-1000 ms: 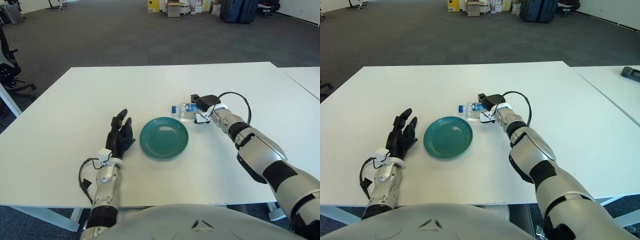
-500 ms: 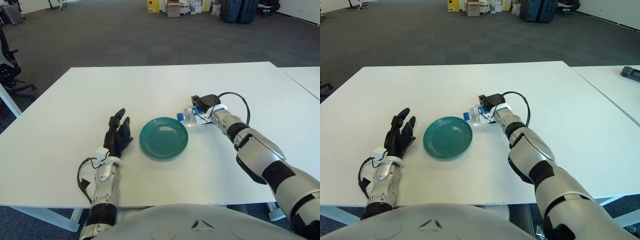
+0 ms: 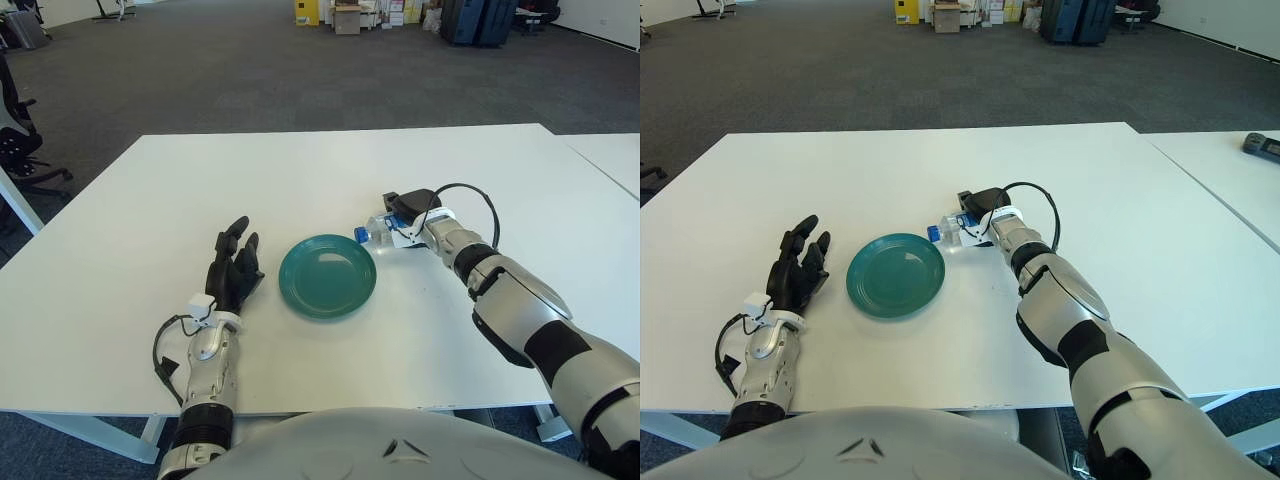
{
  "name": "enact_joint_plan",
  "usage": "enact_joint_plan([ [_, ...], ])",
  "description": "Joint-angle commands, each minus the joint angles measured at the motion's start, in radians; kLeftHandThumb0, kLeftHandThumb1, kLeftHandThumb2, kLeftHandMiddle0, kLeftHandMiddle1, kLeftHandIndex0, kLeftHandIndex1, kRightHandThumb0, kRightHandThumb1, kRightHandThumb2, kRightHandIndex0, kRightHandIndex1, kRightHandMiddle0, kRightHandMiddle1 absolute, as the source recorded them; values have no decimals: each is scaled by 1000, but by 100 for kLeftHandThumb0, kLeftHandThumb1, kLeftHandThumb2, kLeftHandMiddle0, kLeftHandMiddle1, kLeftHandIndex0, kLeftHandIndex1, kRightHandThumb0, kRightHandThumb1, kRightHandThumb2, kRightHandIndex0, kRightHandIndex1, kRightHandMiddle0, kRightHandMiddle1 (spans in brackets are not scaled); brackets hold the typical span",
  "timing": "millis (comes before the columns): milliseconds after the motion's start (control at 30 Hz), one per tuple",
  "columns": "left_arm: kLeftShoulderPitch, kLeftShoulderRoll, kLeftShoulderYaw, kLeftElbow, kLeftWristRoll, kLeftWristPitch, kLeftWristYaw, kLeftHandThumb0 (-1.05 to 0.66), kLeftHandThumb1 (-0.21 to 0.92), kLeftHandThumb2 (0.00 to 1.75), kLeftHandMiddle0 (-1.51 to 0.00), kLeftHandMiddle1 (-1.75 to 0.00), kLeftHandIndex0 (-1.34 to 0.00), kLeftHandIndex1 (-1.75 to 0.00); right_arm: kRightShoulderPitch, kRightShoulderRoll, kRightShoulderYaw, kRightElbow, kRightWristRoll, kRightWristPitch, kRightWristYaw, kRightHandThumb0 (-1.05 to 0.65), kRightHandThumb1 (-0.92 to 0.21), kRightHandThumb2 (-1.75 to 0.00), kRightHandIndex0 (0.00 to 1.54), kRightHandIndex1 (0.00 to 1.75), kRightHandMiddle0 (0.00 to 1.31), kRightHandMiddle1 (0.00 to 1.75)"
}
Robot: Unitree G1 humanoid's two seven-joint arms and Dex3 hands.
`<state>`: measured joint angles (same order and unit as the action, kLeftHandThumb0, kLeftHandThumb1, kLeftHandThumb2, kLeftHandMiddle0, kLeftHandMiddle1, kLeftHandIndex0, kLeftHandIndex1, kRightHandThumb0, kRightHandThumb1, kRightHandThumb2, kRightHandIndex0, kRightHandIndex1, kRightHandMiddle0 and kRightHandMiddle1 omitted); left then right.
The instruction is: Put the bottle into the plate.
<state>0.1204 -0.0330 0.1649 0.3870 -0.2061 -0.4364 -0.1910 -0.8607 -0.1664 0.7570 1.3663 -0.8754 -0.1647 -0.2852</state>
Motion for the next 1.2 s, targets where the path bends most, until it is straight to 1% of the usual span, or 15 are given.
enact_joint_plan([
  [0, 37, -5, 12, 64, -20, 5, -13, -76, 92, 85, -38, -1, 0, -77, -13, -7, -35, 0, 31, 17, 8, 0, -15, -150, 76, 168, 51, 175],
  [67, 38, -5, 13, 66, -19, 3, -15, -76, 92, 85, -38, -1, 0, -77, -9, -4, -67, -2, 57, 25, 4, 0, -15, -150, 76, 169, 51, 175],
  [133, 38, -4, 14, 70, -17, 0, -16, -76, 92, 85, -39, -1, 0, -77, -4, 0, -117, -4, 102, 35, -6, 0, -15, -150, 76, 169, 51, 175],
  [200, 37, -2, 16, 76, -15, -4, -18, -76, 92, 84, -39, -1, 0, -77, -1, 6, -188, -9, 166, 40, -14, 0, -15, -150, 75, 169, 51, 175],
  [267, 37, -1, 17, 83, -13, -9, -21, -76, 92, 84, -39, -1, 0, -77, -4, 8, -285, -20, 257, 32, -13, 0, -15, -150, 75, 170, 51, 175],
  [300, 37, -1, 18, 86, -12, -10, -21, -75, 92, 84, -39, -1, 0, -77, -6, 7, -319, -25, 289, 27, -11, 0, -15, -150, 75, 170, 51, 175],
  [400, 36, 1, 20, 91, -13, -12, -24, -75, 92, 85, -40, -1, 0, -77, -6, 4, -391, -34, 357, 12, -4, 0, -15, -151, 75, 171, 51, 175],
  [433, 35, 2, 21, 95, -14, -14, -26, -75, 92, 85, -40, -1, 0, -77, -5, 0, -426, -41, 391, -1, 3, 0, -15, -151, 75, 172, 51, 175],
  [533, 32, 4, 24, 104, -16, -20, -31, -75, 92, 85, -41, -2, 0, -77, -2, -7, -492, -55, 454, -25, 20, 0, -15, -152, 74, 173, 51, 175],
  [633, 26, 6, 26, 117, -18, -30, -39, -74, 92, 86, -41, -2, 0, -78, 16, -14, -572, -108, 541, -70, 57, 0, -15, -151, 73, 173, 51, 175],
  [700, 16, 9, 30, 140, -21, -40, -49, -73, 92, 86, -41, -1, 0, -78, 74, -7, -646, -227, 636, -130, 104, 0, -17, -148, 72, 171, 50, 175],
  [733, 13, 9, 31, 147, -21, -44, -52, -73, 92, 86, -41, -1, 0, -77, 92, -4, -667, -264, 665, -146, 120, 0, -17, -149, 72, 173, 51, 175],
  [833, 7, 9, 34, 158, -21, -48, -56, -72, 92, 86, -40, -1, 0, -76, 112, 4, -696, -308, 705, -152, 155, 0, -14, -152, 72, 174, 52, 175],
  [1033, 2, 8, 38, 167, -14, -50, -56, -71, 92, 88, -40, 0, 0, -75, 135, 20, -736, -361, 764, -134, 226, 0, -2, -166, 81, 175, 62, 175],
  [1167, 2, 7, 36, 168, -7, -53, -50, -71, 92, 88, -40, 0, 0, -75, 165, 34, -756, -418, 799, -117, 263, 0, -1, -167, 82, 175, 63, 175],
])
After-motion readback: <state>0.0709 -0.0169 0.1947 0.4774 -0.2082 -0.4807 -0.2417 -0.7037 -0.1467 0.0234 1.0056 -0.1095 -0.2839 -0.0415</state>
